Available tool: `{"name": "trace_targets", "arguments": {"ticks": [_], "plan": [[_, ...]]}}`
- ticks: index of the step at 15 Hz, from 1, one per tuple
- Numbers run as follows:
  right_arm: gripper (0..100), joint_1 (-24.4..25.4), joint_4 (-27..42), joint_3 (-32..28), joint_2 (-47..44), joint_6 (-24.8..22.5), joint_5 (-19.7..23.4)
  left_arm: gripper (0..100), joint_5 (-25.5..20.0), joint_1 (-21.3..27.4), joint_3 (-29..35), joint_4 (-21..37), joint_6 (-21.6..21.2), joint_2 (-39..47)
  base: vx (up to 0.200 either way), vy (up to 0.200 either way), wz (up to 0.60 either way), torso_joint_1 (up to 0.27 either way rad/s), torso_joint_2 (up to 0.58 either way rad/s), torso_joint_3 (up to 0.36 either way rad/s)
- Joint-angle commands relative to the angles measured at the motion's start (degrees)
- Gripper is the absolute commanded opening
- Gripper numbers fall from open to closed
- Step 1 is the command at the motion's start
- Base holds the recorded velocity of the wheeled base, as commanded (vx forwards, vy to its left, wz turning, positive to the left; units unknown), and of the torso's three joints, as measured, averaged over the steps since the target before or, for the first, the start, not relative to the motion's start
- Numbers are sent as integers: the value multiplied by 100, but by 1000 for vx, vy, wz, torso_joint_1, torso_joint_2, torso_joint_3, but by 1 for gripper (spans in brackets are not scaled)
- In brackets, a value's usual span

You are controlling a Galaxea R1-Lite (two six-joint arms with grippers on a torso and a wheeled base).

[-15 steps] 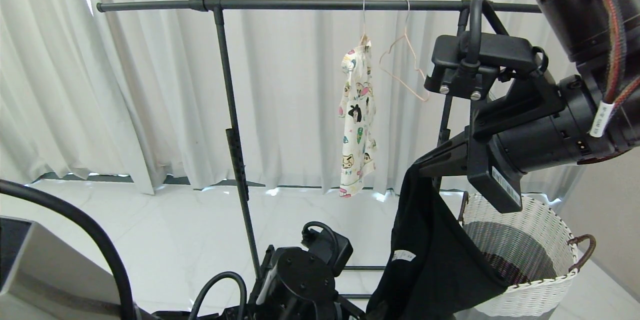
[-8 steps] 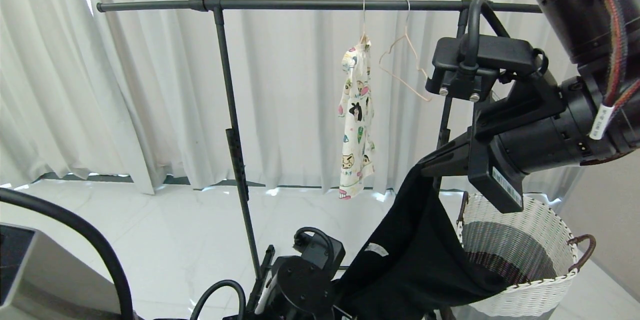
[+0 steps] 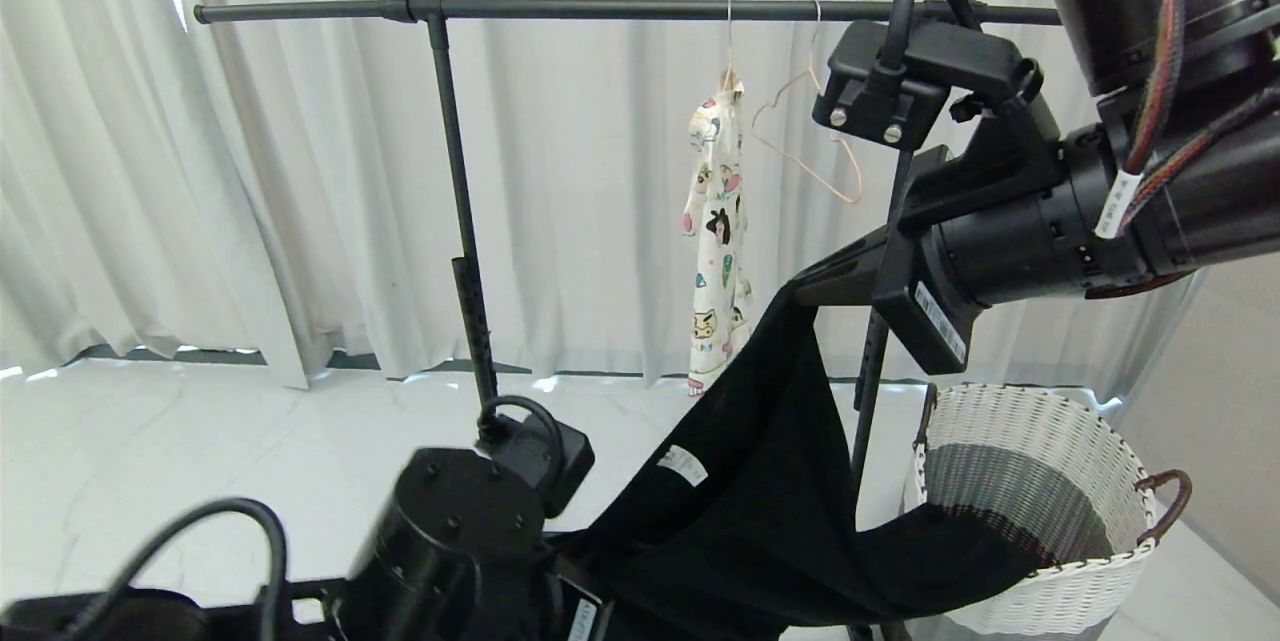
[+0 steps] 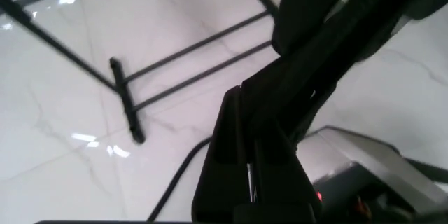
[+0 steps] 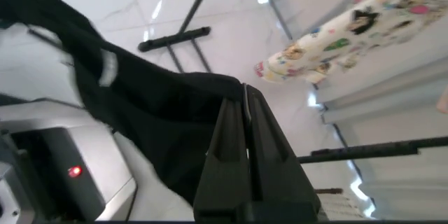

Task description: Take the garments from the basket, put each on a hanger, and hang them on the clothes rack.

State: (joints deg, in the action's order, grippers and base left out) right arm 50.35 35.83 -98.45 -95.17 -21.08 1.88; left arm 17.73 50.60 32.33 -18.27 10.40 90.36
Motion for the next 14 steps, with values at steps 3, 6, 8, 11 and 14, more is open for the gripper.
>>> {"name": "trace_targets", "arguments": {"ticks": [3,6,8,11,14], "plan": [[0,-34,12,-254,139,-2,-276,0,-929,-543,2955,3682,-29,-1662,0,0,0,0,0,0],[0,-245,610,-236,658,-2,-416,0,-902,-534,3666,3919,-618,-1495,0,0,0,0,0,0],[0,-403,979,-210,1062,-2,-416,0,-858,-543,3710,3902,-1805,-1539,0,0,0,0,0,0],[0,-552,1075,-368,1247,-10,-425,0,-850,-472,4282,3902,-2130,-1503,0,0,0,0,0,0],[0,-561,1102,-693,1176,-19,-425,0,-762,-455,4660,3919,-2138,-1459,0,0,0,0,0,0]]}}
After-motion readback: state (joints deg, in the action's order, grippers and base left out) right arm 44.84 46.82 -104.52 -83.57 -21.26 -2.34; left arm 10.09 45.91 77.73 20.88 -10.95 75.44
